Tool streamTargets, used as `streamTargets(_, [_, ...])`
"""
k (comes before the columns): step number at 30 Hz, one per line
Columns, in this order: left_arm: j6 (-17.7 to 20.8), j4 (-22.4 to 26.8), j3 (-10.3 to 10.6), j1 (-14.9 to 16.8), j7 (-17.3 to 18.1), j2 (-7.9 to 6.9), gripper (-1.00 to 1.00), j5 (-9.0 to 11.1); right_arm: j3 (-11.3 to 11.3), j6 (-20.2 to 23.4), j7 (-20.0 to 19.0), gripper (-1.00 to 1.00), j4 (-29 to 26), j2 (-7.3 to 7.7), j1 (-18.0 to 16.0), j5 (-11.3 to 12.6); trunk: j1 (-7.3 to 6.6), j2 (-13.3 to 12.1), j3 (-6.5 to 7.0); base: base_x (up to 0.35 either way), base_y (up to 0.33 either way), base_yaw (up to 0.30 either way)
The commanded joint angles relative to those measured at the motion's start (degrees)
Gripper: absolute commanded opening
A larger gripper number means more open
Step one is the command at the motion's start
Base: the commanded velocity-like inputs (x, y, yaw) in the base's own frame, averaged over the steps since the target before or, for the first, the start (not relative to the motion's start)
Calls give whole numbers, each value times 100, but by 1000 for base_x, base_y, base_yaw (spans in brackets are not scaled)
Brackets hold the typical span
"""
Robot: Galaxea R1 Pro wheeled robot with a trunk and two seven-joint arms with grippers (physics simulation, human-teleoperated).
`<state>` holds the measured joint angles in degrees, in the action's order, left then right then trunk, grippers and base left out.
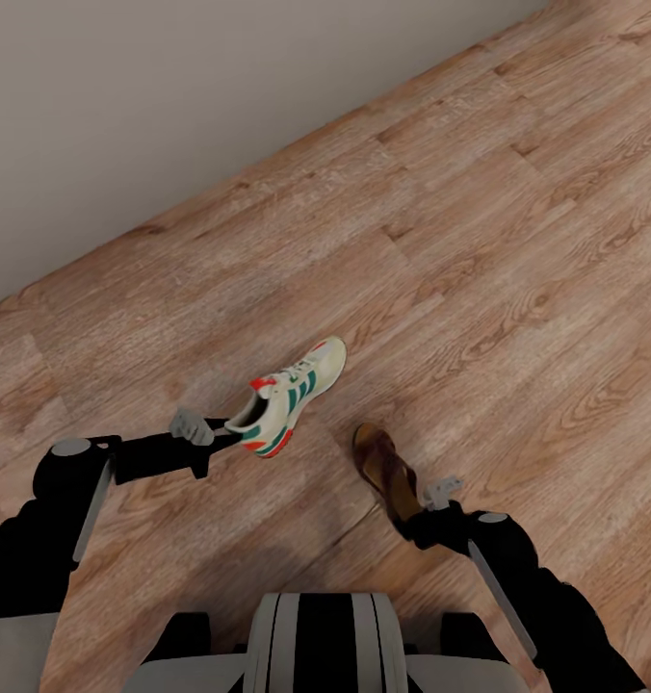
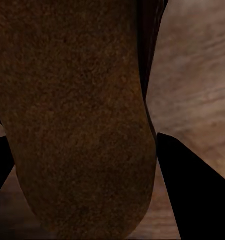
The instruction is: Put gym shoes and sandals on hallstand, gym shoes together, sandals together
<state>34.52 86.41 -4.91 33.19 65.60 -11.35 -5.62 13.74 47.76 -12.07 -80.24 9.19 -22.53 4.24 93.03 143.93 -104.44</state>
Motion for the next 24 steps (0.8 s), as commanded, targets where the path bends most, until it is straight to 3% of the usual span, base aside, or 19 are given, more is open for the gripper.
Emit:
streamTargets(1, [55, 7, 27, -20, -41, 6, -100, -28, 6, 183, 21, -100, -70, 1, -2, 36, 0, 1, -3, 78, 0, 0])
streamTargets(3, [55, 7, 176, -115, -405, 39, -100, -27, 5, 583, 19, -100, -290, -13, -3, 39, 0, 1, -3, 76, 0, 0])
streamTargets(6, [55, 7, 324, -201, -1018, 189, -100, -27, -128, 831, 20, -100, -483, -25, -2, 41, 0, 1, -3, 35, 0, 0])
streamTargets(10, [55, 7, 384, -342, -1573, 396, -100, -27, -752, 1224, 20, -100, -545, -31, -1, 57, 0, 1, -3, 8, 0, 0])
streamTargets(14, [48, 7, 393, -497, -1701, 441, -100, -27, -1059, 1224, 17, -100, -559, -30, -1, 308, 0, 1, -3, 1, 0, 0])
streamTargets(18, [41, 17, 397, -670, -1721, 450, -100, -27, -1113, 1224, 13, -100, -560, -25, 7, 516, 0, 1, -3, 0, 0, 0])
streamTargets(24, [38, 24, 396, -848, -1725, 462, -100, -13, -1127, 1224, 12, -100, -555, -29, 21, 581, 0, 1, -3, 0, 0, 0])
